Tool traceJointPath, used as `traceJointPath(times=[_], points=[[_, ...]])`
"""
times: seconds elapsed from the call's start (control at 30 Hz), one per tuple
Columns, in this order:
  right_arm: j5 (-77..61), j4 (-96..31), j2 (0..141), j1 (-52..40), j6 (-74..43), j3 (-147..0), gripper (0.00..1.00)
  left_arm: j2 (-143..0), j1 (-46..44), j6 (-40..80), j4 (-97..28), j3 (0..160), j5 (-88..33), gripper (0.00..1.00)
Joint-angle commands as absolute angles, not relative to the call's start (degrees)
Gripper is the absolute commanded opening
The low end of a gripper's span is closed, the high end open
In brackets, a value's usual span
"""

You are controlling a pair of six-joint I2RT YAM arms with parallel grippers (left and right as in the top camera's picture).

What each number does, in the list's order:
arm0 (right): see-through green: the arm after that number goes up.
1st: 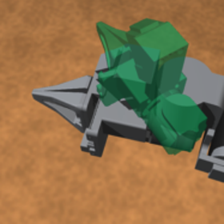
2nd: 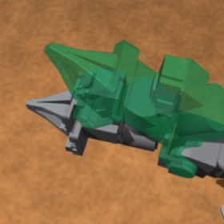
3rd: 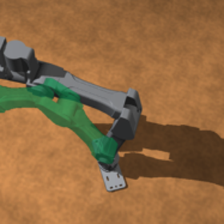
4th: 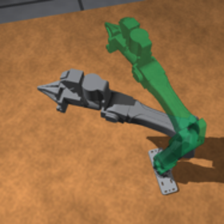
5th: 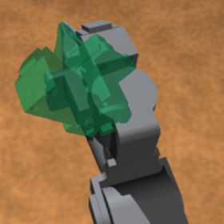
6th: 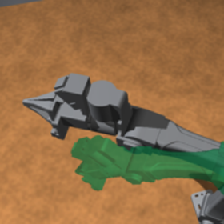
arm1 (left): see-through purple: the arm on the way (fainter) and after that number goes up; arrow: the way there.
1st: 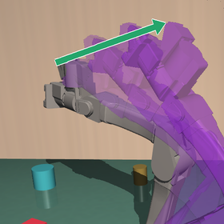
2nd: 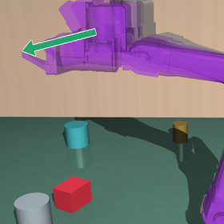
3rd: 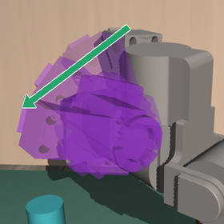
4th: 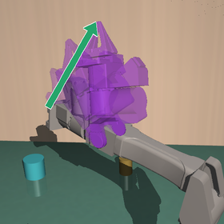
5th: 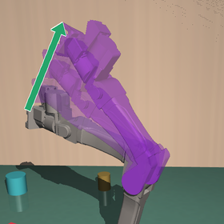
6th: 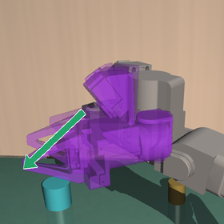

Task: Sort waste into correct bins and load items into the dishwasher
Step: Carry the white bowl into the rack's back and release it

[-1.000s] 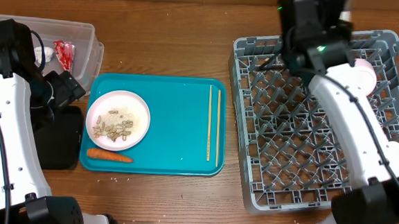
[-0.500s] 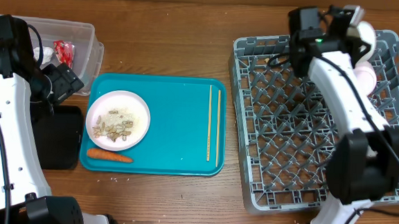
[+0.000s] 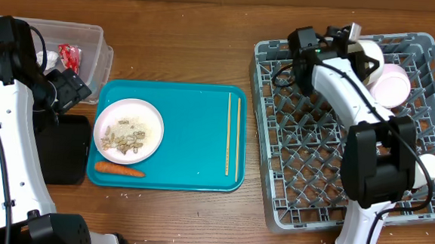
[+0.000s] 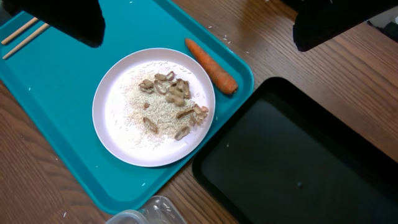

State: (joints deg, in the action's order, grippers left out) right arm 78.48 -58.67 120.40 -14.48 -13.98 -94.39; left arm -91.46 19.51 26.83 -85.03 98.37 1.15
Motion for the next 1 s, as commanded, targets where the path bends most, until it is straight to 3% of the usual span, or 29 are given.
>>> traceJointPath(times=[0.0, 0.13, 0.4, 0.7, 0.8, 0.87, 0.93, 0.97], points=[[65.2, -62.2, 121.6, -16.7, -13.8, -94.0, 0.04, -91.5, 19.4, 25.7, -84.8, 99.1, 1.5, 0.99], [58.3, -65.4, 121.6, -19.5, -13.8, -94.0, 0.04, -91.5, 19.4, 25.7, -84.6, 99.0, 1.5, 0.99], [53.2, -68.2, 121.5, -22.9, -13.8, -94.0, 0.3, -91.5, 19.4, 25.7, -84.3, 99.0, 1.5, 0.99], [47.0, -67.8, 113.5, -23.0, -18.5, -96.4, 0.42, -91.5, 19.4, 25.7, -84.1, 99.1, 1.5, 0.99], [42.8, -65.5, 109.0, -23.0, -17.6, -98.0, 0.53, -91.5, 19.4, 25.7, -84.1, 99.1, 1.5, 0.99], [39.0, -63.6, 106.4, -23.0, -17.5, -99.2, 0.68, -91.5, 19.4, 25.7, -84.1, 99.1, 1.5, 0.99], [31.2, -61.8, 104.3, -23.2, -14.7, -100.6, 0.72, -91.5, 19.4, 25.7, -84.1, 99.1, 1.5, 0.99], [20.5, -60.3, 103.1, -23.2, -11.9, -101.9, 0.72, -91.5, 19.4, 25.7, -83.9, 99.1, 1.5, 1.0]])
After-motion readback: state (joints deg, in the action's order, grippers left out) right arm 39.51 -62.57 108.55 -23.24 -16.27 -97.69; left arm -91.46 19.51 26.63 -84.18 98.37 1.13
